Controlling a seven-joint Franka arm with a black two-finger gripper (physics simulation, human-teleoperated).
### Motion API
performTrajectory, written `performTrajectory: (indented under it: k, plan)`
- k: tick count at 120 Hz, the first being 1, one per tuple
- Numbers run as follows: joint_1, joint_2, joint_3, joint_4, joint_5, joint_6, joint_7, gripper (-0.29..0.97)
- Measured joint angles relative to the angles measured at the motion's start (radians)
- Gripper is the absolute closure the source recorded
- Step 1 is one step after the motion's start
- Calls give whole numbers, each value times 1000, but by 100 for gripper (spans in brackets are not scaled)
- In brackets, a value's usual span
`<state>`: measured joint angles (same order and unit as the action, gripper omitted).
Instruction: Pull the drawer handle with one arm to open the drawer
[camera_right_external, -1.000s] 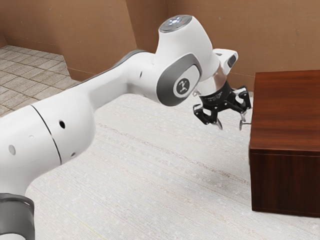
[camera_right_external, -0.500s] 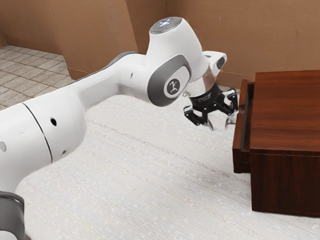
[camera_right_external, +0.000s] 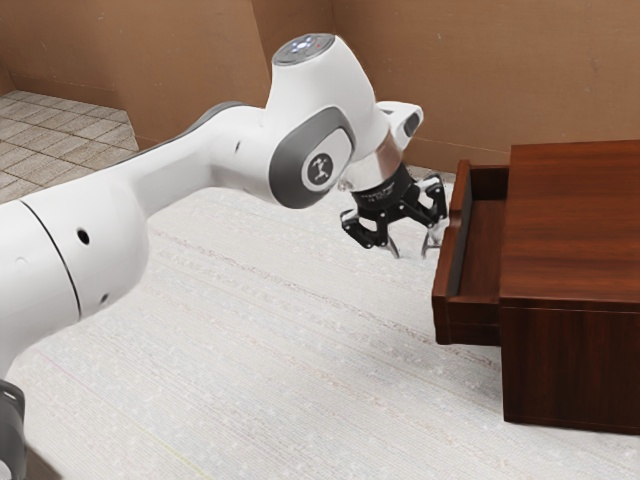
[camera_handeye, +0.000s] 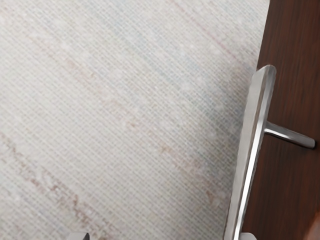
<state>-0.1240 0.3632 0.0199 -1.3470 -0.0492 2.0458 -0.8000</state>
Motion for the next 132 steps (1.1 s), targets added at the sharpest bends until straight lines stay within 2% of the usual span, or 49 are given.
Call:
performTrajectory:
  k: [132]
  plan:
    - [50,-157,49,-225,3,33,2,37]
